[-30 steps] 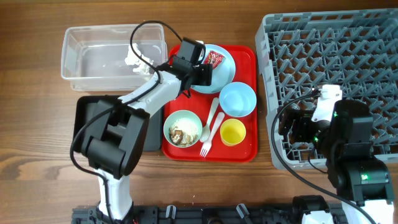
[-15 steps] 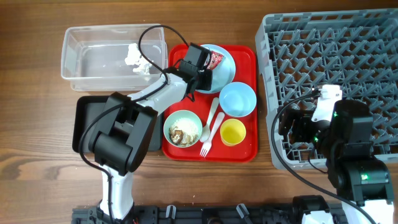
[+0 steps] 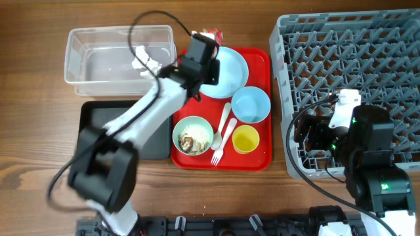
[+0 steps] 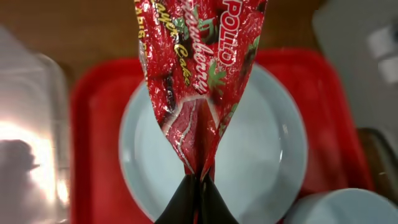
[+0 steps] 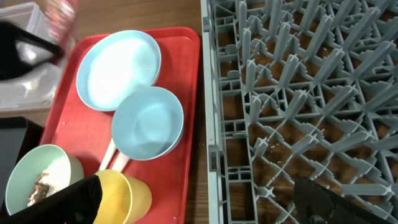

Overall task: Sort waste into correct bins and load items into the dishwasher rack
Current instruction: 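Drop the red wrapper into the clear bin, then grasp the rim of the green bowl with the left gripper, then lift the green bowl over the black tray, then tip the green bowl to dump the rice onto the black tray, then set the empty green bowl back on the red tray, then grasp and lift the yellow cup with the left gripper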

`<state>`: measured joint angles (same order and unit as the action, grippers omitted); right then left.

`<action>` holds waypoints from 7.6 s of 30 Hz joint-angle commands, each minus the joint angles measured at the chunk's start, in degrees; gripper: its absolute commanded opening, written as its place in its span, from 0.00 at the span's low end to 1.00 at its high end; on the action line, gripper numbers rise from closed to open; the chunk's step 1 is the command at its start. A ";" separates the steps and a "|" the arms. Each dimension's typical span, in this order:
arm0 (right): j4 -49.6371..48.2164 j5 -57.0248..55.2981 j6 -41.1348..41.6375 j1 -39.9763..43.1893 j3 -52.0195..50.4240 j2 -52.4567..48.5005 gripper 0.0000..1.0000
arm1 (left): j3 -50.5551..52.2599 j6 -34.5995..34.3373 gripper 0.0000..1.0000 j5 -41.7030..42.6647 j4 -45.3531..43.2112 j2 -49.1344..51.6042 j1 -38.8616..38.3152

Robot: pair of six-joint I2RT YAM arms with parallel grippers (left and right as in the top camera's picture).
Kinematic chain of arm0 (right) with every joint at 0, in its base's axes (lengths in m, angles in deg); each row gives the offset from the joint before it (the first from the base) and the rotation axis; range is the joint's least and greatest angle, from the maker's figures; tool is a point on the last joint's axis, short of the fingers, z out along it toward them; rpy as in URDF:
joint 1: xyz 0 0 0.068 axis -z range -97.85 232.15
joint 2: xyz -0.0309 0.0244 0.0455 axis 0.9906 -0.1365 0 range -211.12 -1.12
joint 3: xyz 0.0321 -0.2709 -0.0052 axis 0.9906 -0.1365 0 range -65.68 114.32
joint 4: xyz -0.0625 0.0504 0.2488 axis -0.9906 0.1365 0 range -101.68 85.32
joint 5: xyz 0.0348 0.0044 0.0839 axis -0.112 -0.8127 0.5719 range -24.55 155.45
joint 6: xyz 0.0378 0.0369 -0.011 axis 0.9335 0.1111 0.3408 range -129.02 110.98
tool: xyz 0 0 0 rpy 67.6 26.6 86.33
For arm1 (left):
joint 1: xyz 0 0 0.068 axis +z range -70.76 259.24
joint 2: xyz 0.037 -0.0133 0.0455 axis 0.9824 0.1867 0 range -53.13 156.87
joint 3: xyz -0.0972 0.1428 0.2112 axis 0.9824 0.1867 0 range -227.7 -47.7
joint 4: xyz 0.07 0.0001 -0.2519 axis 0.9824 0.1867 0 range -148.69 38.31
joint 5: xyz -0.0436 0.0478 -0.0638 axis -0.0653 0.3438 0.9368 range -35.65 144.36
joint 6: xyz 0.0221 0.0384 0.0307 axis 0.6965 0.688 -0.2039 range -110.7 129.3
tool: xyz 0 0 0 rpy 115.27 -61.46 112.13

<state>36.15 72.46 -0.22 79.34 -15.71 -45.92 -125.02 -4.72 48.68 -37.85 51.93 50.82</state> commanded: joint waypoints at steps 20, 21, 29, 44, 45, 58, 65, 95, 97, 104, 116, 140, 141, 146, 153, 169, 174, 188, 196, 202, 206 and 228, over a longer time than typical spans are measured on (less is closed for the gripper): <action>-0.22 -1.01 0.35 0.20 1.18 -0.11 1.00 | -0.33 -38.40 0.52 -4.44 8.17 -2.47 27.47; -0.22 -1.01 0.35 0.20 1.18 -0.11 1.00 | -0.33 -35.21 0.58 -2.51 7.74 -2.73 27.47; -0.26 -1.01 0.35 0.20 1.18 -0.13 1.00 | -0.33 -17.44 0.72 5.16 15.17 -11.98 20.74; 0.02 -1.01 0.37 0.20 1.18 -1.22 1.00 | -0.31 -29.53 0.57 4.13 30.49 -0.76 -11.58; 0.04 -1.01 0.37 0.20 1.18 -1.22 1.00 | -0.31 -30.25 0.57 4.13 30.51 0.70 -12.41; 0.37 -1.01 0.37 0.20 1.18 -1.22 1.00 | -0.31 -30.40 0.17 3.23 31.39 8.13 -13.16; 0.87 -0.98 0.42 0.20 1.18 -1.22 1.00 | 0.55 -30.38 0.08 2.58 31.04 8.20 -13.31; 0.70 -1.01 0.37 0.20 1.18 -1.22 1.00 | 3.08 -5.95 0.04 26.71 36.61 -10.54 13.46; 0.70 -1.01 0.39 0.20 1.18 -1.22 1.00 | 6.54 -1.95 0.04 33.35 34.16 -10.54 18.64; 0.70 -1.01 0.37 0.20 1.18 -1.22 1.00 | 18.64 14.14 0.04 63.43 27.96 -9.60 39.50; 0.70 -1.01 0.37 0.20 1.18 -1.22 1.00 | 22.99 16.59 0.04 88.11 33.48 -7.76 59.95; 0.79 -1.01 0.39 0.20 1.18 -1.22 1.00 | 22.99 13.22 0.04 94.44 22.86 -7.76 61.99; 0.76 -1.01 0.37 0.20 1.18 -1.22 1.00 | 22.99 15.26 0.04 96.06 22.73 -7.76 61.96; 0.74 -1.01 0.37 0.20 1.18 -1.22 1.00 | 22.99 11.28 0.04 89.92 23.93 -7.85 61.70; 0.70 -1.01 0.39 0.20 1.18 -1.22 1.00 | 22.88 14.69 0.04 90.33 23.52 -9.16 59.74; 0.66 -1.01 0.37 0.20 1.18 -1.22 1.00 | 16.39 0.02 0.04 34.14 13.68 -20.59 15.89; 0.66 -1.01 0.39 0.20 1.18 -1.22 1.00 | 16.39 -4.28 0.04 13.64 11.02 -15.72 1.05; 0.70 -1.01 0.37 0.20 1.18 -1.22 1.00 | 15.72 -4.87 0.38 13.09 8.17 -9.40 -3.93; 1.03 -5.77 0.63 0.20 1.20 -1.20 1.00 | 12.79 -4.85 0.42 28.35 8.72 -15.56 -4.02; 0.74 -8.31 3.34 0.20 1.18 -1.22 1.00 | 12.81 -4.85 0.45 29.68 10.95 -12.70 -7.87; 1.31 -8.31 3.26 0.20 1.18 -1.22 1.00 | 12.81 -4.85 0.45 27.04 13.03 -9.79 -11.30; -0.42 -4.52 3.08 0.20 1.18 -4.94 1.00 | 12.79 -12.66 0.04 45.05 5.77 -17.03 4.52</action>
<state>37.29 62.23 2.33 79.34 -15.68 -48.21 -111.75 -11.19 80.11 -26.24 37.61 49.40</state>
